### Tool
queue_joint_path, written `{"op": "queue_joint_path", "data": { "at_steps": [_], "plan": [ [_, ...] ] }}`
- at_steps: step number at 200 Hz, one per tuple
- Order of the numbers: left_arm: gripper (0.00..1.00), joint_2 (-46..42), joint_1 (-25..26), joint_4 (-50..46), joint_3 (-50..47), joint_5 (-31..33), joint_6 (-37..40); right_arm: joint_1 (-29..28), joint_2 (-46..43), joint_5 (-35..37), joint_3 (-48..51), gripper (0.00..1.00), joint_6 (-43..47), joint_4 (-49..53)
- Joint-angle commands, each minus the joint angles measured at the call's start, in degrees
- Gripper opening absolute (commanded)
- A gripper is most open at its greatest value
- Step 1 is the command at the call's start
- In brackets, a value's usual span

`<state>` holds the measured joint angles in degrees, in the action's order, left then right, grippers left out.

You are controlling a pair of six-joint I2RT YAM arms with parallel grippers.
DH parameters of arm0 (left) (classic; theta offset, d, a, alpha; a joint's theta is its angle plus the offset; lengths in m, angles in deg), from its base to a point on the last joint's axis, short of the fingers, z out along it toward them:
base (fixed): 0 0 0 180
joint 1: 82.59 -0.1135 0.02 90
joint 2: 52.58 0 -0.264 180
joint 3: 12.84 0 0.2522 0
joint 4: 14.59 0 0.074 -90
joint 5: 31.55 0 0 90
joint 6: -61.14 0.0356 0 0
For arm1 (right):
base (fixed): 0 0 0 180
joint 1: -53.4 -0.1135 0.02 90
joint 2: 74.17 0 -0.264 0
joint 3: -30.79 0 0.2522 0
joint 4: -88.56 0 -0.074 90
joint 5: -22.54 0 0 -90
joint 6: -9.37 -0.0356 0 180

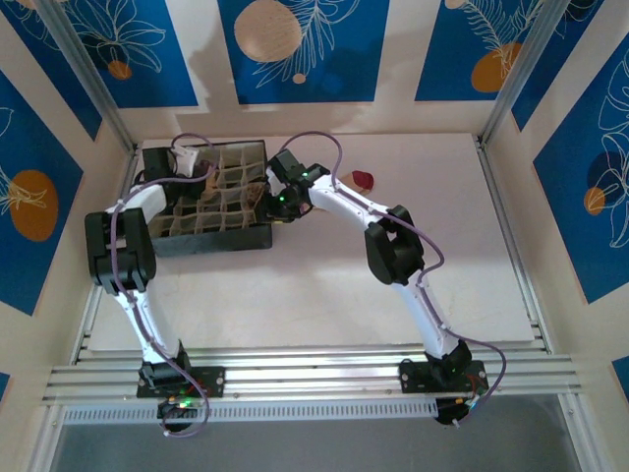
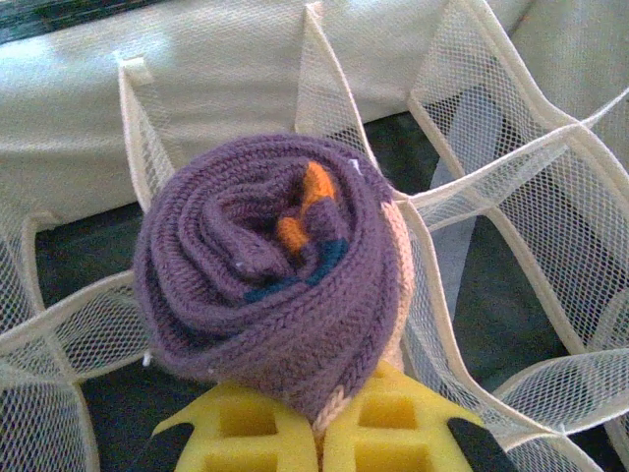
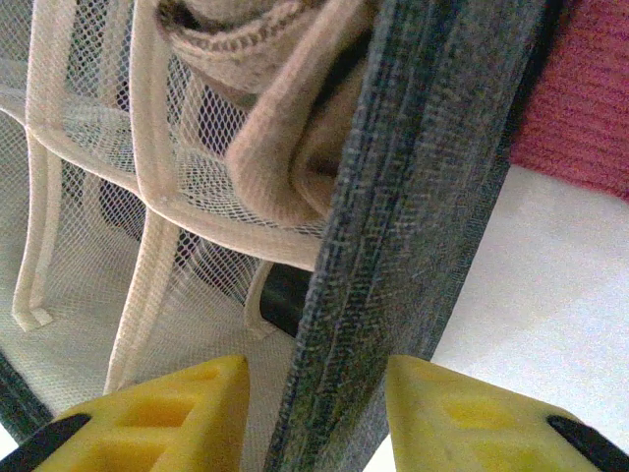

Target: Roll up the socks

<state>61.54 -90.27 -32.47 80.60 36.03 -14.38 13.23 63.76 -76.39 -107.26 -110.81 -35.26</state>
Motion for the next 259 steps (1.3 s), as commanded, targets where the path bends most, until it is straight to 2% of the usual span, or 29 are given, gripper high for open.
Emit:
{"op": "queue_joint_path", "data": {
  "at_steps": [1,22,35,48,81,160,177,210,242,259],
  "plan": [
    [0.04,1.2,0.1,-2.5,3.3,0.2,3.3,-0.1,1.6,-1.5,-3.3,0.41,-0.5,2.1],
    [0.18,1.0,0.1,-2.5,3.1,-0.2,3.7,-0.2,1.3,-1.5,-4.3,0.44,0.0,2.8],
    [0.38,0.8,0.0,-1.9,2.5,-0.2,3.6,-0.1,0.9,-1.4,-5.1,0.49,0.8,3.5],
    [0.51,-0.1,0.0,0.1,0.9,0.5,3.4,0.2,0.2,-2.4,-5.6,0.52,1.9,3.9],
    [0.63,-3.4,-0.2,4.0,-2.4,0.7,2.6,1.2,-1.9,-3.2,-6.2,0.54,3.3,4.7],
    [0.66,-10.4,-1.4,2.9,-1.5,-1.8,-0.3,6.3,-4.8,5.2,-5.4,0.54,5.0,8.9],
    [0.65,-12.1,-1.5,3.2,-2.0,-3.7,-1.8,7.7,-2.6,6.9,-7.3,0.53,5.4,11.0],
    [0.62,-14.8,-1.5,3.2,-2.9,-7.0,-5.7,9.7,5.9,4.6,-16.9,0.48,4.5,15.5],
    [0.59,-17.1,-1.3,2.1,-4.0,-8.9,-7.6,9.2,11.4,1.8,-20.6,0.47,1.8,13.8],
    [0.59,-18.4,-1.3,2.1,-5.2,-9.8,-8.5,8.6,12.6,4.9,-22.4,0.48,1.9,14.2]
  ]
}}
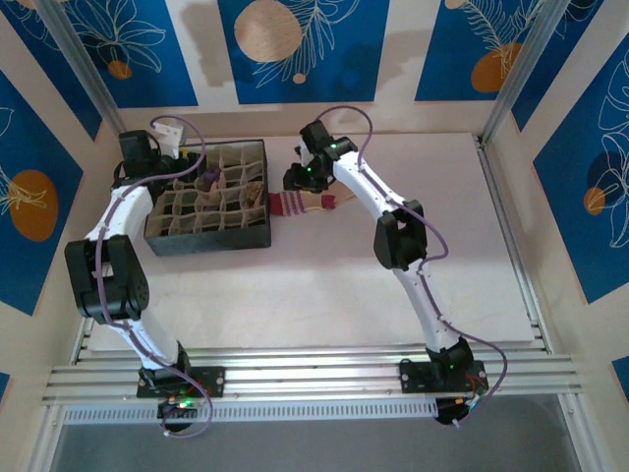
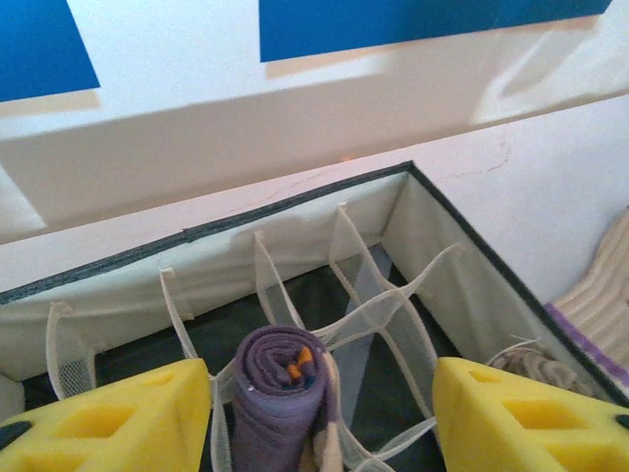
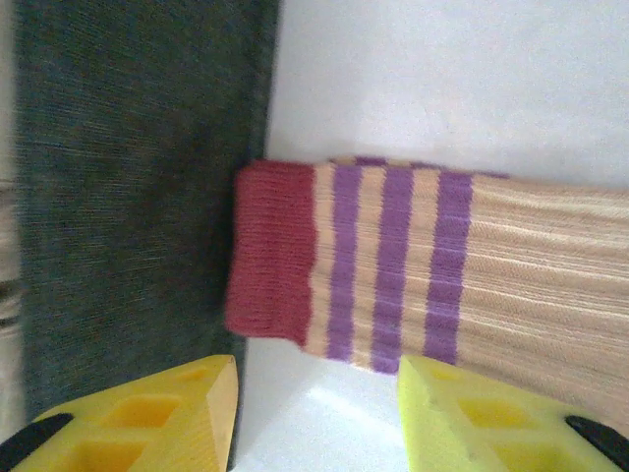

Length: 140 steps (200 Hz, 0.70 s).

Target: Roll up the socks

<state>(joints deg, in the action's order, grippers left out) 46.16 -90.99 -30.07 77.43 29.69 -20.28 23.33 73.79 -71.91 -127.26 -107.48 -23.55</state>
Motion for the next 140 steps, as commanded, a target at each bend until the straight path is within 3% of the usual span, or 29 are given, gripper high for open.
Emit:
{"op": "queue_joint_path", "data": {
  "at_steps": [1,73,101,140],
  "plan": [
    [0.58,-3.1,-0.6,-0.3,-2.1,-3.5,-2.7,-1.5,2.6,0.5,-2.5,0.48,-1.5,2.4],
    [0.54,-7.2,1.2,-1.5,-6.2,-5.1,-2.8,-1.7,-1.7,3.3,2.0,0.48,-1.0,3.0],
    [0.51,-7.9,5.7,-4.6,-6.0,-3.1,-0.7,-1.5,-4.1,3.2,3.0,0.5,0.0,3.3],
    [0.46,-5.4,15.8,-11.1,-2.0,1.8,3.7,-0.1,-10.0,4.4,9.2,0.5,1.8,2.2]
  ]
}}
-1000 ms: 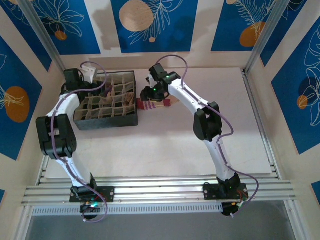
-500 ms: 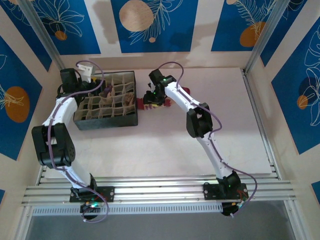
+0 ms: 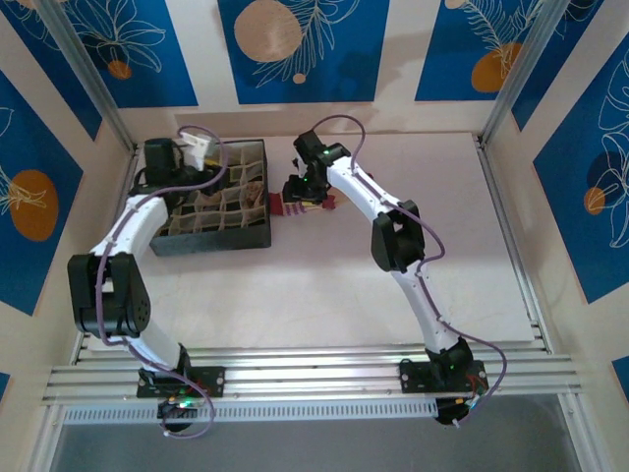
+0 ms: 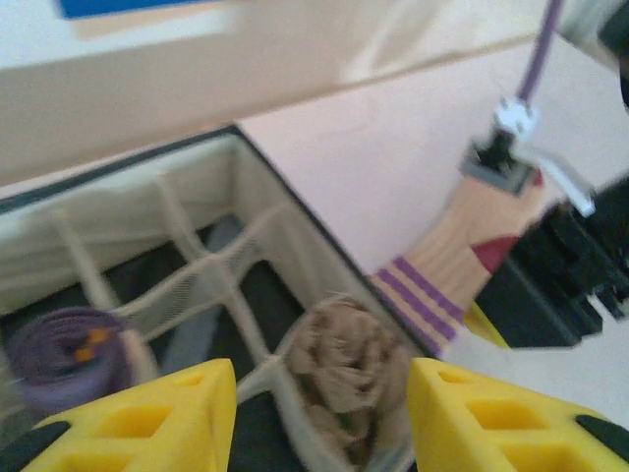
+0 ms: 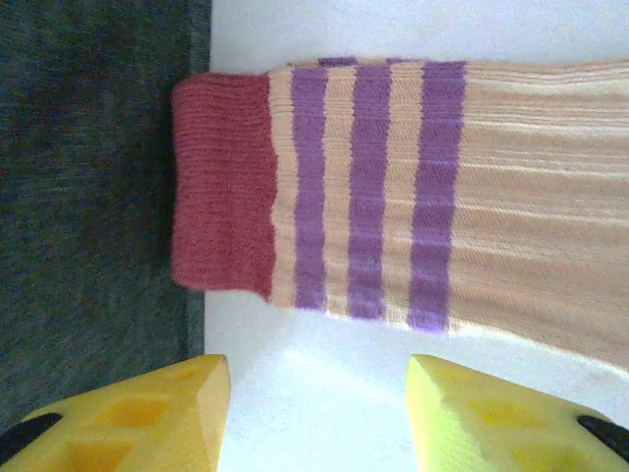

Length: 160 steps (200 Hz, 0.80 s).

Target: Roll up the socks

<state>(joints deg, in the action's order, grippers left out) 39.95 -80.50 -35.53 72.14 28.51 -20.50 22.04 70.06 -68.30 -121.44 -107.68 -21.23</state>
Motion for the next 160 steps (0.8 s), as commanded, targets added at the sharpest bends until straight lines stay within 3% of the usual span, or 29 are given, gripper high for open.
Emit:
{"op": "queue_joint_path", "data": {
  "at_steps": [1,92,124,160],
  "plan": [
    [0.46,0.9,5.5,-5.7,3.4,3.1,4.0,1.3,-6.4,0.8,3.6,0.5,2.0,-0.3],
    [0.41,16.5,24.7,-10.7,13.8,8.7,2.5,13.4,-1.6,1.9,2.1,0.51,12.6,8.4],
    [0.34,25.9,27.4,-13.7,22.9,13.1,2.2,14.9,0.3,3.0,-0.2,0.49,14.5,11.1],
    [0.29,39.0,27.5,-21.6,40.1,22.9,-3.4,14.5,-6.6,2.8,8.4,0.51,14.3,5.8]
  ]
}}
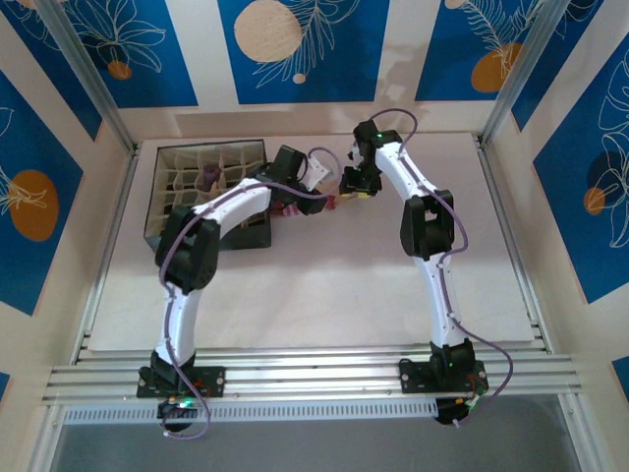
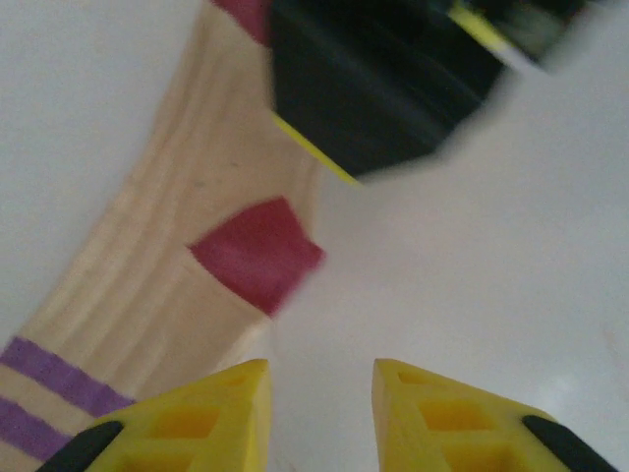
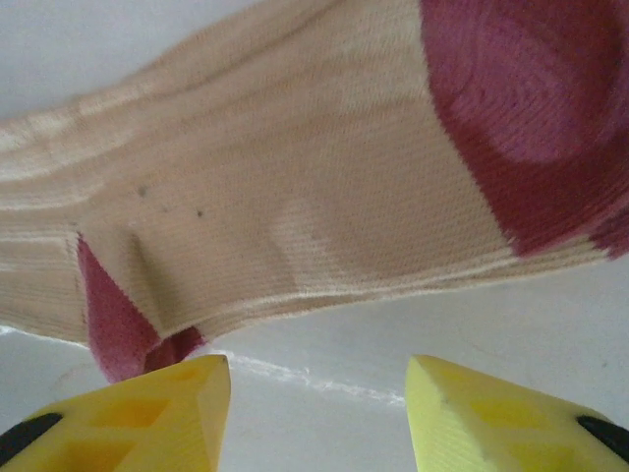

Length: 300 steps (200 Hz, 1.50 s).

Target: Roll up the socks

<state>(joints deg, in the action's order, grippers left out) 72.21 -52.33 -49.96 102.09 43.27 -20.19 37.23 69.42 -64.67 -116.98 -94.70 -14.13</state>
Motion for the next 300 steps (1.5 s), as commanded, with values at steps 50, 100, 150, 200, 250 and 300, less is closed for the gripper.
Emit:
{"op": "queue_joint_path", "data": {
  "at_steps": [50,100,150,200,250,300],
  "plan": [
    [0.19,19.6,-1.8,-14.7,24.3,10.1,-6.0,-0.8,-18.6,-4.0,19.3,0.51,-1.6,-9.5],
    [0.13,20.5,-0.7,-19.2,23.3,6.3,-9.5,-0.9,-33.2,-5.1,36.6,0.51,-4.6,-17.2],
    [0.12,12.9,1.7,-14.3,9.0,4.0,-22.6,-1.5,-44.6,-5.2,52.0,0.51,-6.6,-21.0],
    [0.1,3.2,9.6,1.5,-6.4,0.1,-37.2,-5.9,-54.8,-2.4,66.6,0.51,-9.2,-23.6],
    [0.18,-7.1,11.8,8.4,-13.7,-0.7,-38.9,-18.0,-57.1,4.5,73.2,0.51,-15.1,-25.3],
    [0.23,-18.6,4.2,5.9,-26.0,-0.1,-34.0,-30.3,-44.1,13.9,63.8,0.5,-13.4,-24.8]
  ]
}}
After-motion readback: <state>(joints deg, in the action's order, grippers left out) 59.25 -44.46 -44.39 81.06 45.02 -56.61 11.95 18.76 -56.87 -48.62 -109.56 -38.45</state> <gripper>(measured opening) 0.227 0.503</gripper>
